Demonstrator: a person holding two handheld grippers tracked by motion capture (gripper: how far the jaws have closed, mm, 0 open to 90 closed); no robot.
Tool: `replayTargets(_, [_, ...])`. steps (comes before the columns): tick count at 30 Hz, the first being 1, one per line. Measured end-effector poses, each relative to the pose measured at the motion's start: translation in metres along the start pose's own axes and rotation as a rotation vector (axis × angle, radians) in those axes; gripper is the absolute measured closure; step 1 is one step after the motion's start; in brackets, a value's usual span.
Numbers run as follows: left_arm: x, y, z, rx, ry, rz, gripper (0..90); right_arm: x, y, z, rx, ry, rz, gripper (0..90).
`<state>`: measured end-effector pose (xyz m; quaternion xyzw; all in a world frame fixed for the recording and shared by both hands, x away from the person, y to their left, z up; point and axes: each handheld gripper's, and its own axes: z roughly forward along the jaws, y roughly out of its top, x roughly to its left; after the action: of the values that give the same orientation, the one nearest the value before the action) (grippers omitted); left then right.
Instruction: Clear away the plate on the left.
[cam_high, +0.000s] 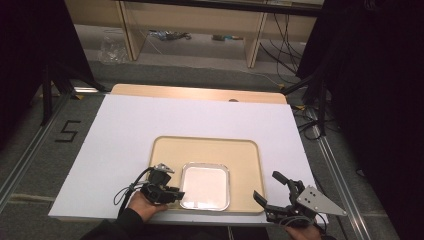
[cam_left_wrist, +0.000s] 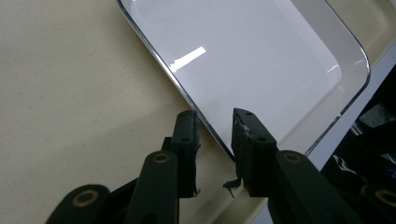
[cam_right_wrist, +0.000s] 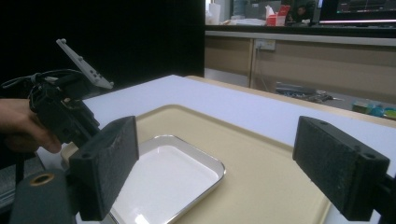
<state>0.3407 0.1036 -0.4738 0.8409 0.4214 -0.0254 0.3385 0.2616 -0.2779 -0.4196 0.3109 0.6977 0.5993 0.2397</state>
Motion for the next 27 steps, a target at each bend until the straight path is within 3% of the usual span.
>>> replayTargets(4, [-0.002, 0.0, 0.001, 0.007, -0.006, 0.007, 69.6, 0.0, 0.0, 0.0, 0.002, -0.006, 0.002, 15.2])
replayTargets(5, [-0.006, -0.001, 0.002, -0.01, 0.002, -0.041, 69.6, 0.0, 0.0, 0.0, -0.004, -0.003, 0.001, 15.2])
replayTargets(6, [-0.007, -0.001, 0.002, -0.01, 0.006, -0.04, 69.5, 0.0, 0.0, 0.0, -0.002, -0.006, 0.0, 15.2])
replayTargets(7, [-0.005, 0.0, 0.002, 0.001, -0.005, 0.002, 69.3, 0.0, 0.0, 0.0, -0.004, -0.006, -0.001, 15.2])
replayTargets(9, [-0.006, 0.0, 0.003, -0.007, -0.002, -0.012, 69.3, 0.0, 0.0, 0.001, -0.003, -0.002, -0.003, 15.2])
replayTargets(16, [-0.006, 0.0, 0.001, -0.01, 0.0, 0.004, 67.7, 0.0, 0.0, 0.0, 0.001, -0.003, 0.002, 15.2])
replayTargets(22, [-0.006, 0.001, -0.006, -0.057, -0.006, -0.008, 55.2, 0.0, 0.0, 0.0, -0.003, 0.002, 0.003, 15.2])
replayTargets(25, [-0.006, 0.001, -0.011, -0.107, 0.005, -0.036, 50.6, 0.0, 0.0, 0.0, 0.001, -0.003, 0.001, 15.2])
replayTargets(27, [-0.005, 0.001, -0.013, -0.097, 0.009, -0.024, 48.3, 0.0, 0.0, 0.0, 0.004, -0.003, -0.001, 15.2])
